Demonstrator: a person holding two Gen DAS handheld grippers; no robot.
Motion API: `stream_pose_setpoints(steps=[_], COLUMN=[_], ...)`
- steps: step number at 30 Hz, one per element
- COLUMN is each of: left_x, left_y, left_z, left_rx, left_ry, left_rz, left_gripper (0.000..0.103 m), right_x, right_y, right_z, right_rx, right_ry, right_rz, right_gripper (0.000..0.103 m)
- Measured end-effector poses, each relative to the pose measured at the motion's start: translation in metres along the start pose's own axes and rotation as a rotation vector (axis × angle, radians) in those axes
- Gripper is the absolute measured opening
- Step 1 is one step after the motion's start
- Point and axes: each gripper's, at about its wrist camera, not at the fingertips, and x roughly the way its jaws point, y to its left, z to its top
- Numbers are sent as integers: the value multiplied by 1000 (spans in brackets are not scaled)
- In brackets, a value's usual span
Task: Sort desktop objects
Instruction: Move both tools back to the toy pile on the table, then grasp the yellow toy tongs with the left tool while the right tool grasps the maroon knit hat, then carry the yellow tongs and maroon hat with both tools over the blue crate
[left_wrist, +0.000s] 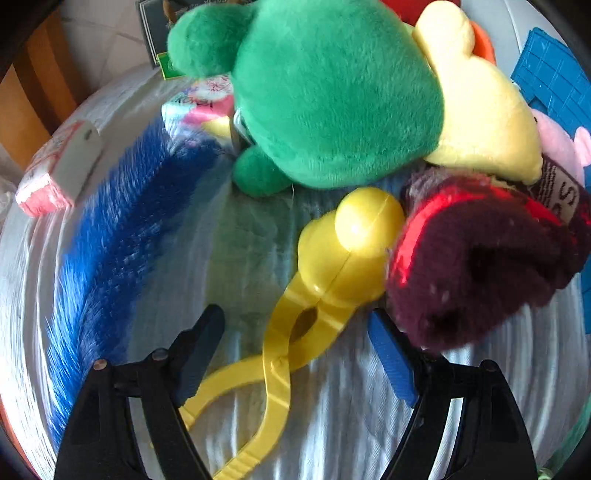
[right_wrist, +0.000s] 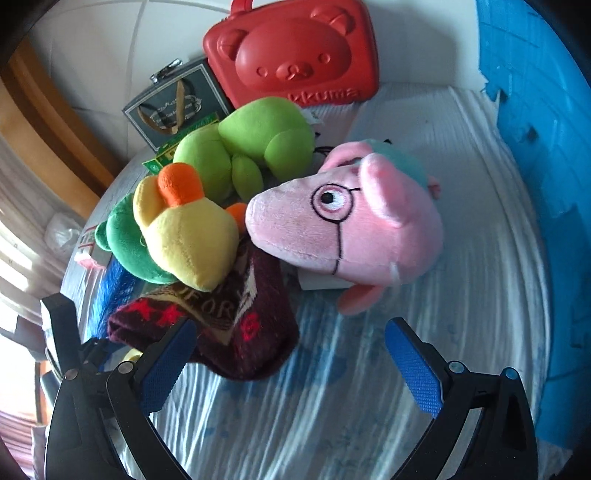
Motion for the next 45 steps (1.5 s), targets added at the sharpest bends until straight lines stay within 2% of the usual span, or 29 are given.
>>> stream_pose_setpoints(steps=[4, 6, 7, 8, 10, 11, 12, 18, 23, 30, 37, 45], left_x=[3, 4, 4, 3, -2, -4, -5, -25, -64, -120, -175, -221], left_y=[-1, 0, 0, 0, 0, 0, 0, 4, 4, 6, -11, -61], left_z=[5, 8, 8, 8, 8, 8, 7, -8, -15, -17, -23, 4], left_rx=[20, 26, 26, 24, 22, 18, 16, -8, -12, -34, -17, 45], left_ry=[5, 18, 18, 15, -2, -1, 4, -9, -90, -221, -335, -455], left_rz=[-6, -13, -6, -6, -9, -11, -12, -1, 22, 42, 14, -51], left_gripper=[84, 85, 84, 80, 60, 45, 37, 37, 37, 37, 37, 37], right_x=[21, 27, 30, 31, 29, 26, 21, -25, -69, -115, -159, -237], right_y=[8, 10, 10, 10, 6, 4, 2, -1, 12, 30, 35, 20], right_z=[6, 7, 7, 6, 3, 2, -1, -22, -37, -41, -35, -19], right_rx=[-10, -12, -15, -14, -8, -9, -14, -54, -128, -202, -250, -290], right_ry=[42, 49, 54, 59, 63, 58, 51, -20, -99, -193, -301, -470], right_rz=[16, 17, 10, 12, 40, 44, 47, 73, 79, 96, 78, 40], right_gripper=[103, 84, 47, 25, 21, 16, 14, 11, 11, 11, 11, 10])
